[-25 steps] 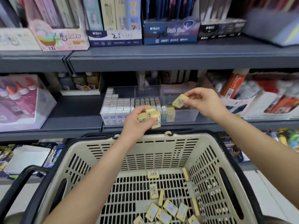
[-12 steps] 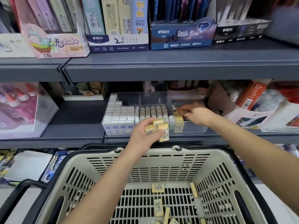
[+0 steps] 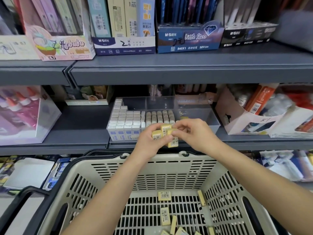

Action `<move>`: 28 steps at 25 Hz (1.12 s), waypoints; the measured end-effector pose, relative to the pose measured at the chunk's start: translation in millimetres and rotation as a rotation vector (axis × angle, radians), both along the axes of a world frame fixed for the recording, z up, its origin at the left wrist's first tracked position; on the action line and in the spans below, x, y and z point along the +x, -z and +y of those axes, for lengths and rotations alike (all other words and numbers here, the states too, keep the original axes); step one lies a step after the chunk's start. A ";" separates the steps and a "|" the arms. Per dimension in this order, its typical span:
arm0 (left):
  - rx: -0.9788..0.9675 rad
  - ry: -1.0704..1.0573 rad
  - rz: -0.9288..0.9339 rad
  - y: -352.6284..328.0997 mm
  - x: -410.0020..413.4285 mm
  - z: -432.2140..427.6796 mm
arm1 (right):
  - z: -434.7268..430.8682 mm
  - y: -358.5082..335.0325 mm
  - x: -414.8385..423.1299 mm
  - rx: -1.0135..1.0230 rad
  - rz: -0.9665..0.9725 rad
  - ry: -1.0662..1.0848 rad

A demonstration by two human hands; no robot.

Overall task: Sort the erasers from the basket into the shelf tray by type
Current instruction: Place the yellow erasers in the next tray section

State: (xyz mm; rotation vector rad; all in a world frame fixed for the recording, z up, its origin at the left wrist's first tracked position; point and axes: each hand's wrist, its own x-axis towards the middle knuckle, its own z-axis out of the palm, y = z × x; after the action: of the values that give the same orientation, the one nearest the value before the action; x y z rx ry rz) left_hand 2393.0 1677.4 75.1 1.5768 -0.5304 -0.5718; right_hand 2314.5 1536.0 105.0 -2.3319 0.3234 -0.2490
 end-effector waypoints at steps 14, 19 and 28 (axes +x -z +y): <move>-0.057 -0.049 0.046 0.4 -4.3 0.0 | -77.4 5.6 45.9 -0.170 0.087 0.228; -0.036 -0.043 0.035 0.5 -4.1 -0.4 | -79.1 16.4 54.5 -0.201 0.177 0.194; 0.052 -0.013 0.052 0.0 -2.1 1.8 | -58.0 -4.5 32.3 -0.393 0.082 0.106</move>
State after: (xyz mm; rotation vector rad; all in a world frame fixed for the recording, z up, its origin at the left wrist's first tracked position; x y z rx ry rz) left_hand 2390.9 1679.2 75.1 1.6095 -0.4691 -0.6188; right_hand 2346.7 1478.0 109.6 -2.7214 0.4750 -0.2898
